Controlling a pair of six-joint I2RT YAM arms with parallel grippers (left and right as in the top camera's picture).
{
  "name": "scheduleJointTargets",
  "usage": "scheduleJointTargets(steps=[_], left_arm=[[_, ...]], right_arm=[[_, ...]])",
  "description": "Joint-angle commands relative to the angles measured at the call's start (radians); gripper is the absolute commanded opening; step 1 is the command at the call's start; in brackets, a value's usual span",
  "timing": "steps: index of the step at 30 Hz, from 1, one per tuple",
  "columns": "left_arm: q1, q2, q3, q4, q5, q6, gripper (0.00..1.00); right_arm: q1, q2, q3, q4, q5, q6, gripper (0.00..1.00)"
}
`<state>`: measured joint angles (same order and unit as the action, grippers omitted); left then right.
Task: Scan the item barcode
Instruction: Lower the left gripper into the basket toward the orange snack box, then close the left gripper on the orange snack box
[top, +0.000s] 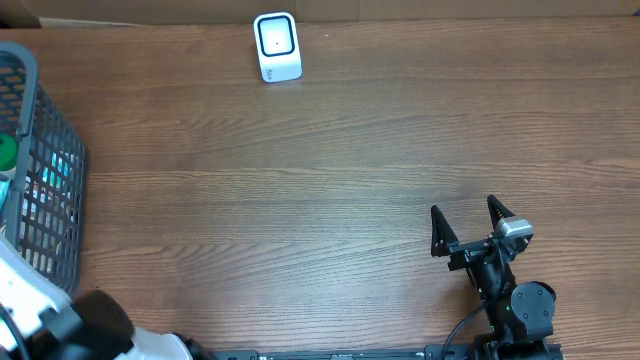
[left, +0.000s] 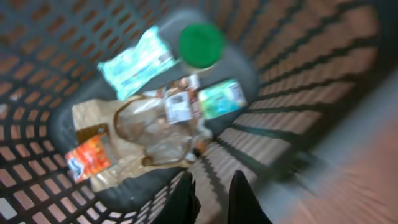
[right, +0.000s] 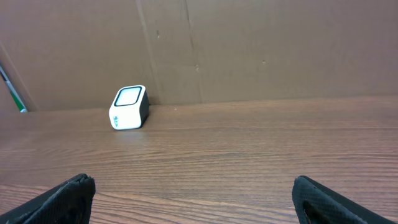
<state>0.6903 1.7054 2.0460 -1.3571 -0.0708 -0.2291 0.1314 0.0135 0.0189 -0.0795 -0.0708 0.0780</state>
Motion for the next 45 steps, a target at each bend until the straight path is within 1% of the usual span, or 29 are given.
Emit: scheduleJointTargets(steps=[1,5,6,7,8,10,11,12,15,18,22,25,29,33,37,41,45], left_arm=[[-0.061,-0.104,0.021,0.02,-0.01,-0.003,0.04],[-0.051,-0.12,0.016,0.012,-0.033,-0.003,0.05],[-0.043,-0.118,0.005,0.01,-0.032,-0.003,0.09],[-0.032,-0.118,-0.007,0.011,-0.028,-0.007,0.16],[-0.008,-0.116,-0.039,0.018,-0.025,-0.022,0.33],[0.016,-0.116,-0.083,0.043,-0.006,-0.021,0.43],[0.039,-0.116,-0.137,0.074,-0.003,-0.021,0.61],[0.05,-0.116,-0.164,0.09,-0.002,-0.021,0.7],[0.09,-0.116,-0.259,0.139,0.011,-0.017,0.82],[0.141,-0.116,-0.363,0.2,0.021,0.0,0.85],[0.19,-0.107,-0.468,0.28,0.02,0.058,0.86],[0.208,-0.084,-0.51,0.313,0.016,0.093,0.86],[0.214,-0.029,-0.524,0.315,-0.005,0.126,0.85],[0.215,0.01,-0.525,0.304,-0.082,0.116,0.84],[0.216,0.043,-0.526,0.287,-0.171,0.043,0.85],[0.242,0.077,-0.533,0.287,-0.18,0.011,0.85],[0.267,0.096,-0.533,0.288,-0.18,0.004,0.85]], right_arm=[[-0.003,-0.011,-0.011,0.006,0.002,0.003,1.0],[-0.003,-0.011,-0.011,0.006,0.002,0.003,1.0],[-0.003,-0.011,-0.011,0.006,0.002,0.003,1.0],[-0.003,-0.011,-0.011,0.006,0.002,0.003,1.0],[-0.003,-0.011,-0.011,0.006,0.002,0.003,1.0],[-0.003,-0.011,-0.011,0.006,0.002,0.003,1.0],[-0.003,-0.011,-0.011,0.006,0.002,0.003,1.0],[-0.003,-0.011,-0.011,0.006,0.002,0.003,1.0],[-0.003,-0.011,-0.011,0.006,0.002,0.003,1.0],[-0.003,-0.011,-0.011,0.006,0.002,0.003,1.0],[-0.003,-0.011,-0.011,0.006,0.002,0.003,1.0],[-0.003,-0.011,-0.011,0.006,0.002,0.003,1.0],[-0.003,-0.011,-0.011,0.006,0.002,0.003,1.0],[-0.003,-0.011,-0.011,0.006,0.002,0.003,1.0],[-0.003,-0.011,-0.011,0.006,0.002,0.003,1.0],[-0.003,-0.011,-0.011,0.006,0.002,0.003,1.0],[-0.004,-0.011,-0.011,0.006,0.002,0.003,1.0]])
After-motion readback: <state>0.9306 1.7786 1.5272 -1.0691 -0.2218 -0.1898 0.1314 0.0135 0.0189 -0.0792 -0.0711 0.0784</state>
